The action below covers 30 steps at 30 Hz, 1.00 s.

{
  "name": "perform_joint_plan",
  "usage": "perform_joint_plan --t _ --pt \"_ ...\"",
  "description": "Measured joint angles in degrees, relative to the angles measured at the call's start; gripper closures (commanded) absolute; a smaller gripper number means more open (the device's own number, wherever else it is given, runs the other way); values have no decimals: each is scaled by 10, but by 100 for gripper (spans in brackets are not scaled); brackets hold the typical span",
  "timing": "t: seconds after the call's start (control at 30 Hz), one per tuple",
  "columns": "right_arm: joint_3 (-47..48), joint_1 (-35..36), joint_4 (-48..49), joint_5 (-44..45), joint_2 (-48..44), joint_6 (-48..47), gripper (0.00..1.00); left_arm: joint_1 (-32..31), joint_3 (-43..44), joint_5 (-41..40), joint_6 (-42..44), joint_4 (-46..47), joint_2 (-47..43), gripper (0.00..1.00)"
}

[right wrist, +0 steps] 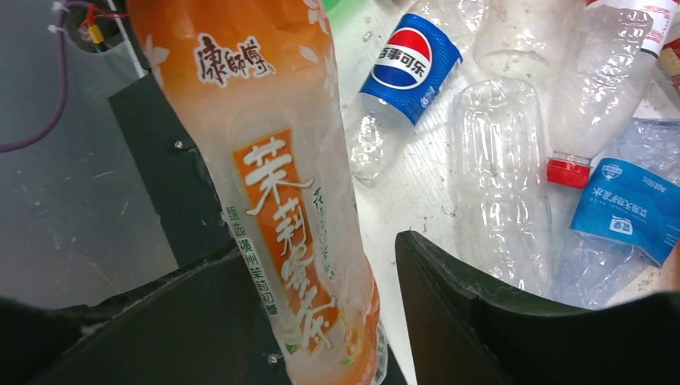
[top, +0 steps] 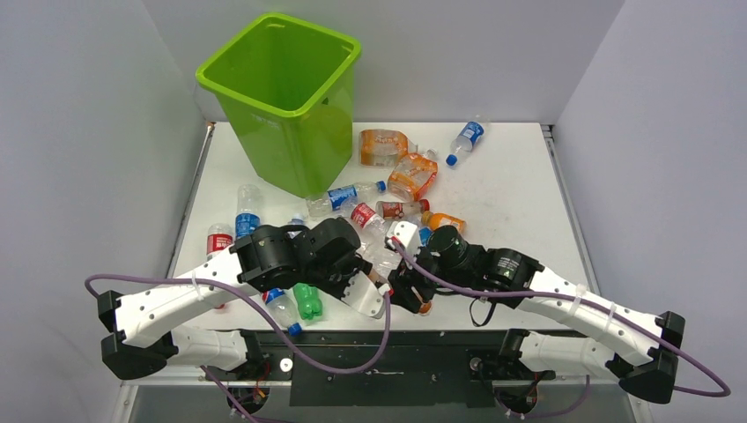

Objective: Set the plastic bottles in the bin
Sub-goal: Place the plastic bottle in the trash bin.

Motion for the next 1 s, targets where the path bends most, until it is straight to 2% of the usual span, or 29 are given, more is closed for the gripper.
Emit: perform_joint_plan --t 0.13,0.33,0.37,0.4,0.43,0.67,0.7,0.73,0.8,0.83,0.9,1.0 --pt "-13 1 8 19 1 1 42 0 2 8 -1 2 0 100" --pt "-30 5 21 40 1 5 71 0 3 13 -6 14 0 100" --pt "-34 6 25 41 0 7 79 0 3 13 -7 17 0 100" --pt "-38 7 29 41 0 7 92 0 3 15 -10 19 0 100" --pt "-42 8 34 42 -1 6 94 0 3 16 -12 20 0 100" --pt "-62 12 49 40 -41 3 95 1 3 29 -19 50 -11 100" --pt "-63 12 50 41 -47 4 95 1 3 32 -22 56 -14 95" --pt "-64 12 51 44 -54 5 95 1 3 33 -25 62 -18 64" --pt "-66 12 55 54 -71 8 95 1 0 33 -30 79 -27 28" --pt "-67 12 57 55 -78 12 95 1 -5 28 -34 94 -34 16" --pt "-72 12 77 71 -104 25 95 1 -21 16 -53 130 -51 3" --pt "-81 11 104 92 -146 37 95 1 -57 -10 -94 197 -95 4"
